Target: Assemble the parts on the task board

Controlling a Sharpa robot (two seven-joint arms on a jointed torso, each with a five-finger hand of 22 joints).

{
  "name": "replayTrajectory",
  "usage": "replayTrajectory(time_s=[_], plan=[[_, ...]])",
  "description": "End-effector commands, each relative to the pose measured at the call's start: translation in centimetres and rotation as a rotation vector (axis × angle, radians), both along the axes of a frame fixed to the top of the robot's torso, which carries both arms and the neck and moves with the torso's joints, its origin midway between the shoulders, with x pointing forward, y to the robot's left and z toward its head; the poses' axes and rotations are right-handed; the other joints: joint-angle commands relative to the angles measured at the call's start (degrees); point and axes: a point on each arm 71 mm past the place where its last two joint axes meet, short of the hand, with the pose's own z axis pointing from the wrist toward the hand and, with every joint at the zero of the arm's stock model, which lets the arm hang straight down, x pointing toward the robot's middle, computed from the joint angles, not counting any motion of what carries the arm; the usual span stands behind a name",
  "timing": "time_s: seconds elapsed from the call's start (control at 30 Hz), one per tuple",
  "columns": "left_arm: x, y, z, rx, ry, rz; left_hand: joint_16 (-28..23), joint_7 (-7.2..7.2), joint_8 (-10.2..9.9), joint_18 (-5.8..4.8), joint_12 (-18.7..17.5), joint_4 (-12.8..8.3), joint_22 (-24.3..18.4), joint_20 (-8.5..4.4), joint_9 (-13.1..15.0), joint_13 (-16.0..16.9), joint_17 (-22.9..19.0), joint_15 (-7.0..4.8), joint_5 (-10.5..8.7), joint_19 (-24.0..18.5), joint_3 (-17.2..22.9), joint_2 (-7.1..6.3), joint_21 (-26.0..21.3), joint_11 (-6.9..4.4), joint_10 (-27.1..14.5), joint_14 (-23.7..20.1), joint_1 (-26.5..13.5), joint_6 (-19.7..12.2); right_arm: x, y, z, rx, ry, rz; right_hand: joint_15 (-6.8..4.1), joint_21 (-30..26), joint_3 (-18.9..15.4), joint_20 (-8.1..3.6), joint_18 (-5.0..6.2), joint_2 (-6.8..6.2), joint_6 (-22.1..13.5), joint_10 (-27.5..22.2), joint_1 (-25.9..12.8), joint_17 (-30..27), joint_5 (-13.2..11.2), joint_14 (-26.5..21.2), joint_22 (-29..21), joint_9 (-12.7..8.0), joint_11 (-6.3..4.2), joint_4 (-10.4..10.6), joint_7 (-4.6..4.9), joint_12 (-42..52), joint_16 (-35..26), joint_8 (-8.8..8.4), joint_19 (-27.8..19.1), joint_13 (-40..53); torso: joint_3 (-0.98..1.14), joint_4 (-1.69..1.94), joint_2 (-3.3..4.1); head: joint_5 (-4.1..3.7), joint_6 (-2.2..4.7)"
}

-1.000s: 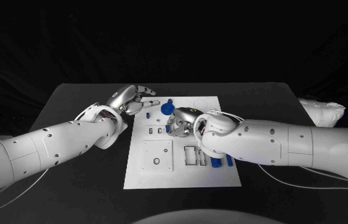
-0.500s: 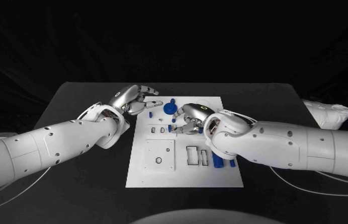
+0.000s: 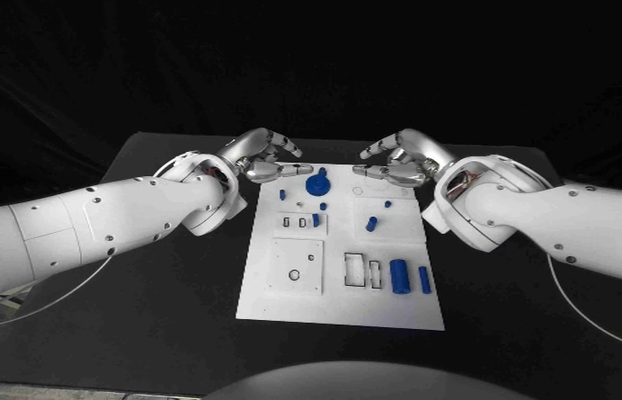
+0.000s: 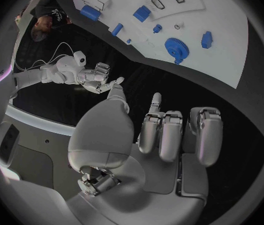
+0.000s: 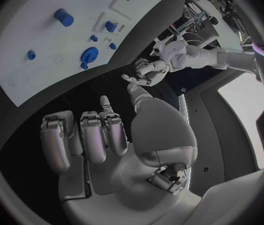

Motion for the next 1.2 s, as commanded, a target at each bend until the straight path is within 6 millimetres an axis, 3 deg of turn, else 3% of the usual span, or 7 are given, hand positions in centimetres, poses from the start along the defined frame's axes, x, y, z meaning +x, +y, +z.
replayTrajectory(time_s=[0.03, 0.13, 0.3, 0.47, 0.67, 0.87, 1.2], plan=[[0.2, -0.7, -0.4, 0.096, 0.200, 0.011, 0.1, -0.57, 1.2, -0.83, 0.1, -0.2, 15.1, -0.16, 0.8, 15.1, 15.1, -0.22, 0.05, 6.2, 1.9, -0.98, 0.1, -0.16, 5.8, 6.0, -1.5, 3.0, -0.3, -0.7, 0.0, 0.070, 0.083, 0.000, 0.43, 0.3, 0.0, 0.58, -0.39, 0.16, 0.0, 6.1, -0.3, 15.1, -0.2, 6.1, 15.1, 0.1, 0.31, 0.3, -0.08, 0.2, 0.2, 0.19, 6.0, 15.1, 0.04, -0.09, -0.15, 0.31, -0.35], [0.5, -1.2, 0.3, 0.130, 0.270, 0.009, 0.1, -1.34, 2.0, -0.83, 0.1, -0.2, 15.1, -0.55, 1.6, 15.1, 15.1, -0.83, -0.11, 6.2, 3.1, -0.17, 0.1, -0.95, 5.8, 6.0, -1.3, 6.4, -0.3, -1.5, 0.0, 0.063, 0.106, -0.014, 0.43, 0.3, 0.0, 0.58, -0.39, 0.16, 0.0, 6.1, -0.3, 15.1, -0.2, 6.1, 15.1, 0.1, 0.31, 0.3, -0.08, 0.2, 0.2, 0.19, 6.0, 15.1, 0.15, -0.27, -0.20, 0.73, -0.39], [0.7, -1.9, 0.8, 0.178, 0.387, -0.012, 0.1, -2.73, 1.8, -0.83, 0.1, -0.4, 15.1, -1.04, 2.4, 15.1, 15.1, -1.97, -0.85, 6.2, 4.8, 5.20, 0.1, -2.29, 5.8, 6.0, 2.1, 10.0, -0.4, -2.3, -0.2, 0.045, 0.142, -0.029, 0.46, 0.3, -0.1, 0.60, -0.39, 0.19, -0.1, 6.1, -0.3, 15.1, -0.4, 6.1, 15.1, 0.1, 0.35, 0.3, 0.00, 0.2, 0.2, 0.22, 6.0, 15.1, 0.20, -0.18, -0.32, 0.88, -0.41], [0.6, -2.4, 0.5, 0.215, 0.486, -0.047, 0.1, -3.78, 0.8, 0.26, 0.1, -0.5, 12.3, -1.89, 2.8, 15.1, 15.1, -2.50, -4.68, 1.7, 3.1, 6.16, -2.2, -3.38, 5.8, 6.0, 4.5, 13.7, -0.3, -2.9, -0.4, 0.031, 0.164, -0.044, 0.47, 0.3, -0.1, 0.61, -0.39, 0.22, -0.1, 6.1, -0.3, 15.1, -0.5, 6.1, 15.1, 0.1, 0.37, 0.4, 0.03, 0.2, 0.2, 0.22, 6.0, 15.1, 0.16, -0.32, -0.21, 0.74, -0.20], [0.8, -3.0, 0.3, 0.243, 0.534, -0.061, 0.1, -4.99, 0.2, 0.86, 0.1, -0.3, 10.9, -2.35, 3.4, 15.1, 15.1, -3.03, -6.63, -1.1, 0.3, 2.95, -3.9, -4.23, 5.8, 6.0, 4.5, 19.1, -0.1, -3.4, -0.8, -0.009, 0.189, -0.047, 0.58, 0.3, -1.2, 0.80, -0.39, -0.39, -1.4, 6.1, 1.5, 15.1, -6.0, 6.1, 15.1, 0.2, 0.39, -0.2, 0.09, 0.2, 0.2, 0.25, 6.0, 15.1, 0.07, -0.25, -0.16, 0.33, -0.17], [0.9, -3.2, 0.0, 0.288, 0.566, -0.059, 0.1, -5.95, 0.0, 1.09, 0.1, -0.3, 10.4, -2.75, 3.8, 15.1, 15.1, -3.65, -6.49, -2.2, 0.2, 2.81, -4.6, -5.12, 5.8, 6.0, 2.8, 22.6, -0.1, -3.5, -1.2, -0.046, 0.213, -0.038, 0.47, 0.3, -1.7, 0.76, -0.39, -0.53, -2.1, 6.1, 1.9, 15.1, -7.0, 6.1, 15.1, 0.2, 0.22, -0.2, 0.07, 0.2, 0.2, 0.23, 6.0, 15.1, 0.11, -0.11, -0.13, 0.30, -0.40], [0.6, -3.9, -0.4, 0.354, 0.597, -0.043, 0.1, -6.27, -2.4, 0.68, 0.1, -0.1, 11.7, -3.41, 4.1, 15.1, 15.1, -4.22, 0.80, -0.3, 2.2, -3.22, -3.6, -5.50, 5.8, 6.0, -1.6, 24.6, -0.1, -3.5, -1.8, -0.074, 0.249, -0.036, 0.42, 0.3, -2.0, 0.71, -0.39, -0.38, -2.6, 6.1, 1.8, 15.1, -6.8, 6.1, 15.1, 0.2, 0.15, 0.1, 0.15, 0.2, 0.2, 0.18, 6.0, 15.1, 0.10, -0.16, -0.20, 0.21, -0.48]])
